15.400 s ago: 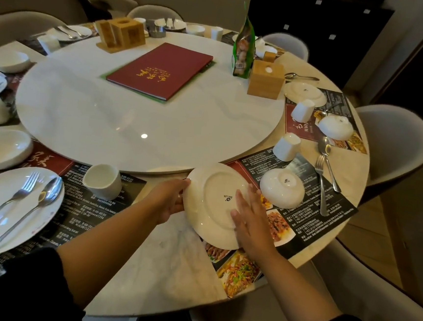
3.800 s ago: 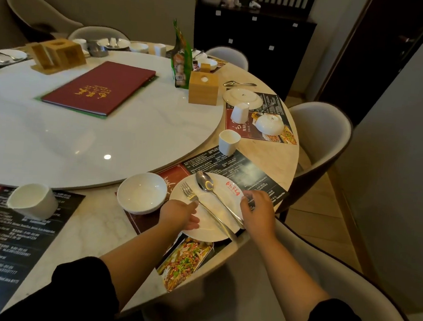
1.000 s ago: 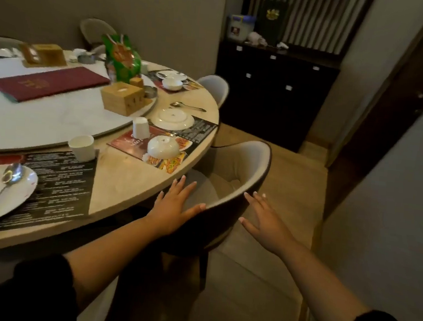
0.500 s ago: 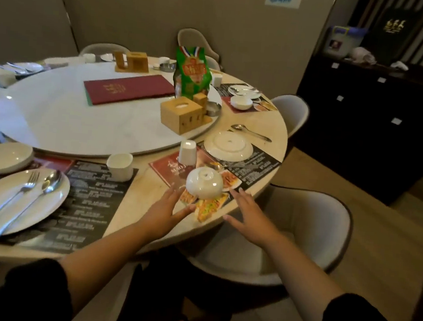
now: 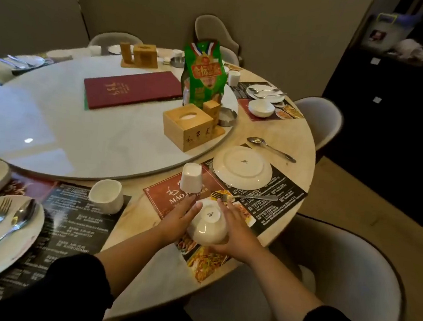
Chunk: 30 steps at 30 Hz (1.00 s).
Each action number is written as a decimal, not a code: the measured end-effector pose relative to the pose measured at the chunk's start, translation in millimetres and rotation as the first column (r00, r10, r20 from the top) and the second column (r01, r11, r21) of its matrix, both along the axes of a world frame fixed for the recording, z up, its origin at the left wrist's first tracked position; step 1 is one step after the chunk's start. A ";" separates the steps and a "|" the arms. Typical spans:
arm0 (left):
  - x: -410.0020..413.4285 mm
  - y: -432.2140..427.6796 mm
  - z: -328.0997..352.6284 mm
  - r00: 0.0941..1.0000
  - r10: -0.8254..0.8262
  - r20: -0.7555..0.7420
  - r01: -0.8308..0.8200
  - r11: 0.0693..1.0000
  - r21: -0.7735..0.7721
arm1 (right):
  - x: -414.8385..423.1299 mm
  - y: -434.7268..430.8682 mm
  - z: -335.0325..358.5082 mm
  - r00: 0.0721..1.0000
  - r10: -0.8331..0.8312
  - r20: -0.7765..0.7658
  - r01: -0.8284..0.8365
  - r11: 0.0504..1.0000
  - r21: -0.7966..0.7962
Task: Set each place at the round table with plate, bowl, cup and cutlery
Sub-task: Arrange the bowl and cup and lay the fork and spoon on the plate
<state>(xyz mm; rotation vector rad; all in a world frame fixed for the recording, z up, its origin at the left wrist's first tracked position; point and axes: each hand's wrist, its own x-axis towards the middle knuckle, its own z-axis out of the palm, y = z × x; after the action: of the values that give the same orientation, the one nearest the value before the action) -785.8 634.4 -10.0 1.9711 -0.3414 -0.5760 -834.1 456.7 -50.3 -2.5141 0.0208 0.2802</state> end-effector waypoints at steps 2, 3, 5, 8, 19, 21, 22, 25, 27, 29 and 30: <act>1.1 -3.1 -3.8 0.998 0.033 -0.047 -0.032 0.999 0.023 | 7.2 -3.2 -3.6 0.997 0.072 -0.019 -0.072 0.997 0.014; 0.5 -5.2 -3.7 0.998 0.035 -0.058 -0.033 0.999 0.036 | 10.7 -4.4 -5.0 0.995 0.103 -0.018 -0.103 0.995 0.016; -1.5 -7.8 -2.8 0.997 0.023 -0.068 -0.021 0.999 0.033 | 17.8 -5.8 -6.7 0.990 0.138 -0.007 -0.138 0.990 0.006; -2.2 -9.8 -4.0 0.995 0.029 -0.098 -0.029 1.000 0.006 | 25.4 -6.5 -7.2 0.988 0.155 0.010 -0.155 0.988 -0.002; 12.2 2.8 8.3 0.963 0.149 -0.224 -0.180 0.975 -0.128 | 30.1 -8.0 44.2 0.968 0.047 -0.245 0.132 0.736 0.664; 12.6 -1.1 8.0 0.965 0.171 -0.201 -0.204 0.966 -0.157 | 31.2 -1.3 46.3 0.925 -0.051 -0.375 0.344 0.529 0.776; 12.2 -2.9 7.1 0.967 0.178 -0.182 -0.204 0.970 -0.133 | 32.4 3.1 45.8 0.897 -0.122 -0.426 0.432 0.457 0.778; 9.3 -7.0 4.7 0.964 0.221 -0.148 -0.227 0.973 -0.029 | 33.9 14.1 39.1 0.820 -0.365 -0.442 0.564 0.378 0.734; 8.5 -8.0 3.6 0.964 0.218 -0.150 -0.220 0.975 0.003 | 31.3 18.4 33.5 0.814 -0.457 -0.358 0.549 0.406 0.731; 8.3 -8.1 2.4 0.961 0.226 -0.157 -0.223 0.974 0.035 | 28.6 20.4 26.9 0.814 -0.489 -0.313 0.548 0.470 0.692; 8.9 -7.8 1.3 0.960 0.231 -0.156 -0.224 0.973 0.059 | 27.8 21.0 23.0 0.816 -0.488 -0.309 0.553 0.506 0.662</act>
<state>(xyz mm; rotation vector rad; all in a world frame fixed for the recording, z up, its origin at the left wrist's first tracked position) -776.9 626.6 -8.7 1.9542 -0.0003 -0.5928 -806.3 477.7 -27.3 -1.5685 0.5906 0.0969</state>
